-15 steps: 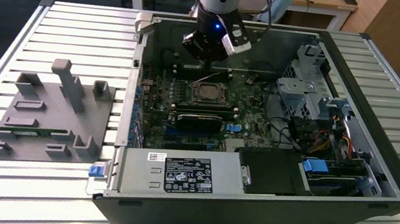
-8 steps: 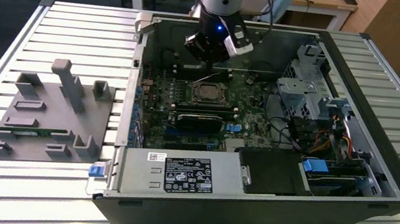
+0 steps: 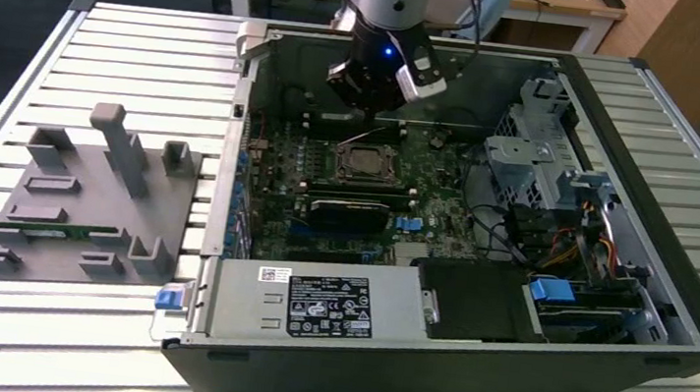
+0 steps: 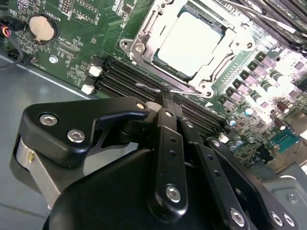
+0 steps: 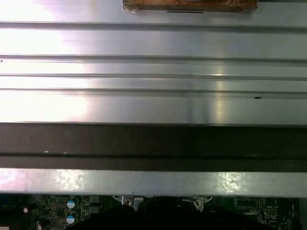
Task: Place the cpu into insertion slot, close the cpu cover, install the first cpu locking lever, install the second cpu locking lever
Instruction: 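Install the first cpu locking lever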
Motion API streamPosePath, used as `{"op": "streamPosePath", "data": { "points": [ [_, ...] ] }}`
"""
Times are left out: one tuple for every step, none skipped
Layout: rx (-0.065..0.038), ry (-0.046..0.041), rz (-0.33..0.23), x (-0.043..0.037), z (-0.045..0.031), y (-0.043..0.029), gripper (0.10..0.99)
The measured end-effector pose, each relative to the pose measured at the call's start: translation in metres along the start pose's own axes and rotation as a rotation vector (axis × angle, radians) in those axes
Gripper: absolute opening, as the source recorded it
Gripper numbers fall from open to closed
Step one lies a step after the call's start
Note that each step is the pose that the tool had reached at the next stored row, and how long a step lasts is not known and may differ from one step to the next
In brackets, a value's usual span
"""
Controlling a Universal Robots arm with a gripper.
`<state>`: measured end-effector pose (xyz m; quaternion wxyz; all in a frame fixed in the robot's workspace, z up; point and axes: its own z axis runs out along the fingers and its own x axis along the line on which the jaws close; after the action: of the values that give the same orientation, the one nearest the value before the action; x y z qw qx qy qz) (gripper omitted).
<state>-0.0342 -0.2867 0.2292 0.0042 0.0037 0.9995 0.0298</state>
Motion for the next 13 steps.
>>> {"op": "streamPosePath", "data": {
  "points": [
    [0.0, 0.0, 0.0, -0.0002, 0.0005, 0.0002, 0.118],
    [0.0, 0.0001, -0.001, -0.0003, 0.0011, 0.0005, 0.118],
    [0.0, 0.0001, -0.003, -0.0004, 0.0017, 0.0006, 0.118],
    [0.0, 0.0004, -0.008, -0.0004, 0.0022, 0.0007, 0.118],
    [0.0, 0.0007, -0.013, -0.0004, 0.0025, 0.0007, 0.118],
    [0.0, 0.0009, -0.016, -0.0006, 0.0028, 0.0008, 0.118],
    [0.0, 0.001, -0.017, -0.0011, 0.0031, 0.0011, 0.118],
    [0.0, 0.001, -0.018, -0.0015, 0.0034, 0.0015, 0.118],
    [0.0, 0.001, -0.018, -0.002, 0.0039, 0.0018, 0.118],
    [0.0, 0.001, -0.018, -0.0024, 0.0043, 0.0022, 0.118],
    [0.0, 0.001, -0.018, -0.0028, 0.0046, 0.0025, 0.118],
    [0.0, 0.001, -0.018, -0.0032, 0.0051, 0.0029, 0.118],
    [0.0, 0.001, -0.018, -0.0037, 0.0055, 0.0033, 0.118]
  ]
}}
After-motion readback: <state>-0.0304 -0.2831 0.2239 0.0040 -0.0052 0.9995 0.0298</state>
